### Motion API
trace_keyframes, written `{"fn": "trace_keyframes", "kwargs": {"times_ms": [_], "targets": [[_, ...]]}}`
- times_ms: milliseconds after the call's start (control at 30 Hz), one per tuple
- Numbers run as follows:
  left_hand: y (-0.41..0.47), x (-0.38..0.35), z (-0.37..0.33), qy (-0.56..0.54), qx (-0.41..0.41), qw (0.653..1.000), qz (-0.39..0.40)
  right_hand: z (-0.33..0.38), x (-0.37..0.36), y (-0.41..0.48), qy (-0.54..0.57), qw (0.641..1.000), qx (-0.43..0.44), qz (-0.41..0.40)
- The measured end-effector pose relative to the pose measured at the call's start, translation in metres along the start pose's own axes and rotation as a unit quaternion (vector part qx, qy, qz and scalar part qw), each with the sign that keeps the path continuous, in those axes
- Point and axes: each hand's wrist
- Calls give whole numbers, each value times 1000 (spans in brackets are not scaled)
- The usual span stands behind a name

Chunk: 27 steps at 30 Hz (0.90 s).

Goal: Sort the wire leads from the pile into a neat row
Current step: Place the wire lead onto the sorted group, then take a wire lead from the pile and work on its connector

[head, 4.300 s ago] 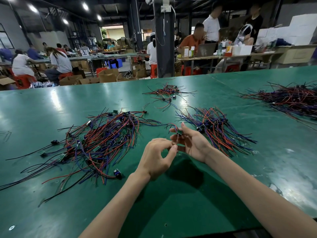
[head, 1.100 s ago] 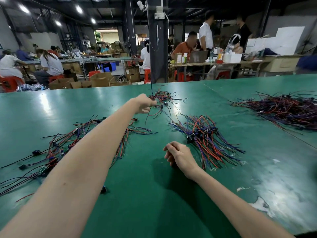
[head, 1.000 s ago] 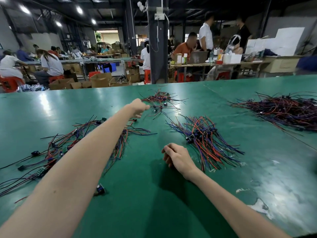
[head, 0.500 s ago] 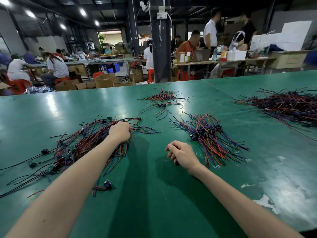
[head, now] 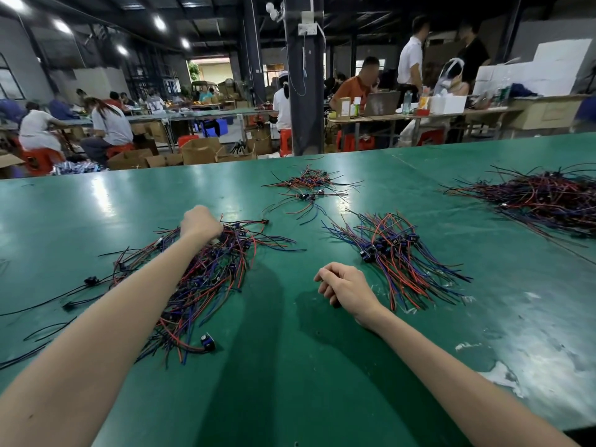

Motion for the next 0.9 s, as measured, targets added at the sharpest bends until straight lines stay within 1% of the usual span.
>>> {"fn": "trace_keyframes", "kwargs": {"times_ms": [133, 267, 400, 500, 633, 700, 800, 900], "targets": [[2, 19, -1, -3, -8, 999, -32, 0, -1, 0, 9, 1000, -2, 0], [-1, 38, -11, -27, -57, 988, -142, 2, -1, -1, 6, 1000, -5, 1], [-5, 61, -25, -63, -109, 967, -222, 3, 0, -2, 4, 1000, -6, 3], [-9, 76, -35, -26, -152, 963, -223, 3, -1, -2, -5, 1000, -5, 1], [-16, 92, -49, -1, -183, 948, -259, 3, -1, -1, -14, 1000, -2, 4], [-20, 97, -56, 16, -208, 936, -283, 3, -1, -2, -16, 1000, -1, 6], [-27, 104, -65, 11, -246, 918, -311, 4, 0, -4, -16, 1000, 4, 8], [-36, 111, -75, 7, -285, 887, -362, 5, 0, -6, -7, 1000, 13, 13]]}}
Point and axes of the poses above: each hand's wrist, its own y-axis towards the middle knuckle, its own x-axis out of the back of the hand, z = x × y, and after that the axes turned 7 degrees about z, right-handed
